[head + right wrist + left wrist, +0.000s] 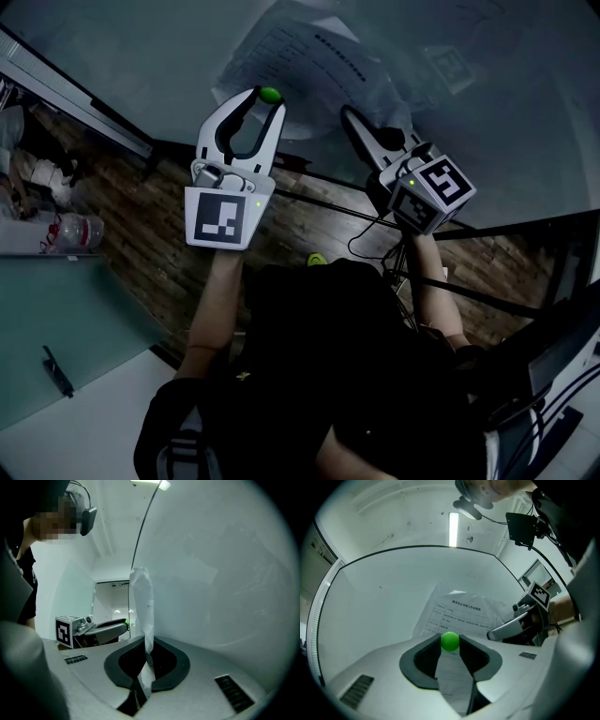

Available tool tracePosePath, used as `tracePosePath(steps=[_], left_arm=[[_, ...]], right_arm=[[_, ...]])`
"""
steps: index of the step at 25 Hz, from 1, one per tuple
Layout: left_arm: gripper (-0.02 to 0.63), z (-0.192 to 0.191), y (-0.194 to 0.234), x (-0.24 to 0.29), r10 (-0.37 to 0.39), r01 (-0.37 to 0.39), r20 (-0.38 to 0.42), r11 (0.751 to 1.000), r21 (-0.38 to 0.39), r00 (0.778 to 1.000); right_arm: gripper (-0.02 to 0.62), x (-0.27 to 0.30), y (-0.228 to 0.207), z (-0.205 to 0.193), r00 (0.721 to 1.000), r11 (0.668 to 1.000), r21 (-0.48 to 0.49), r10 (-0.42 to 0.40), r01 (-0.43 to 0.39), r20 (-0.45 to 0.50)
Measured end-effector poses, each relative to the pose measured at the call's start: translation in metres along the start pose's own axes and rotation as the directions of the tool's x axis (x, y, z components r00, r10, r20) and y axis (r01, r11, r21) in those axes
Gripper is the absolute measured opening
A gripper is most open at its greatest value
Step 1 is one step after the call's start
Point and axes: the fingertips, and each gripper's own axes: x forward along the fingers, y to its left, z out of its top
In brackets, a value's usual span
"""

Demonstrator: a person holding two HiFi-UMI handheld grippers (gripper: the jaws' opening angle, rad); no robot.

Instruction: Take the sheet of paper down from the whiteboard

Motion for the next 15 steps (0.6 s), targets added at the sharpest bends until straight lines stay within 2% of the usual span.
tracePosePath(steps=[15], left_arm=[[0.141, -0.0113, -0.0002, 0.0026, -0.026, 0.025, -0.019, 0.999, -0.042, 0.999]], right_arm=[[0.028, 0.0006, 0.0022, -0.0050, 1.000, 1.000, 0.012, 0.002, -0.002, -0.027]])
